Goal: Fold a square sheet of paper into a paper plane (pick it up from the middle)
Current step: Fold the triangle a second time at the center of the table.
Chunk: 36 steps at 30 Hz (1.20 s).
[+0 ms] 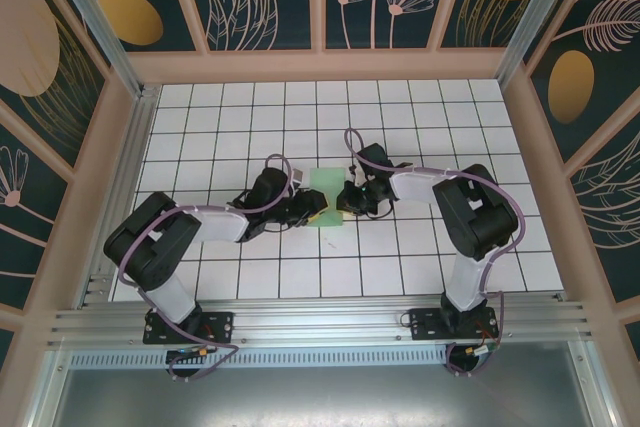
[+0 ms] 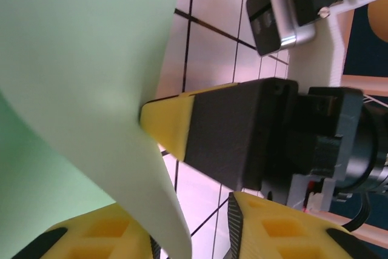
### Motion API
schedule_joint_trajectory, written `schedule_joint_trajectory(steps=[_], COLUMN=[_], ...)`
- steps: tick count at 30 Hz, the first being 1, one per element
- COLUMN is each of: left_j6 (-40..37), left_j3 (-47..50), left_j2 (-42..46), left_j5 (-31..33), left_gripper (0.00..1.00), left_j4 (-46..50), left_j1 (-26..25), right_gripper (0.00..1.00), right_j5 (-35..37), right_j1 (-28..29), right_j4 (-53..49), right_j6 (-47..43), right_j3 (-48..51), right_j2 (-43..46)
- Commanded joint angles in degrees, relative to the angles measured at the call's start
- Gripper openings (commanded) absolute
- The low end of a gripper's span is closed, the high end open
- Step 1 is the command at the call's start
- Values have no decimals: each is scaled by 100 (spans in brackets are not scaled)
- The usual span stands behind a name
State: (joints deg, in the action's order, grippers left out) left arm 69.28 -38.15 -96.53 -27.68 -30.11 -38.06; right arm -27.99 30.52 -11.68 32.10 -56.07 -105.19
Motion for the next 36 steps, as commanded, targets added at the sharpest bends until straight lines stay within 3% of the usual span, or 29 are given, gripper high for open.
schedule_joint_trajectory(steps=[1,7,15,17,24,30,36], left_j6=[-193,-139,109,85,-369,-938,-1201], left_j3=[-347,47,445,388,-195,-989,-1443], left_j2=[-68,85,302,273,83,14,-129], left_j5=[356,687,728,801,1365,2405,2477], left_gripper=[32,31,40,37,13,9,12], left_j4=[591,1092,653,702,1845,3365,3767], left_j1=[-17,-65,-78,-78,-180,-454,-654], right_gripper=[15,18,18,18,17,17,17], right_j5=[-14,-93,-113,-128,-42,30,3], right_j1=[41,-10,-38,-38,-20,-12,-11], right_j4=[-18,69,54,94,79,55,155], right_j6=[-6,-72,-20,-3,33,38,81], right_j3=[146,64,82,117,142,178,229], right_j2=[-154,192,185,159,120,97,81])
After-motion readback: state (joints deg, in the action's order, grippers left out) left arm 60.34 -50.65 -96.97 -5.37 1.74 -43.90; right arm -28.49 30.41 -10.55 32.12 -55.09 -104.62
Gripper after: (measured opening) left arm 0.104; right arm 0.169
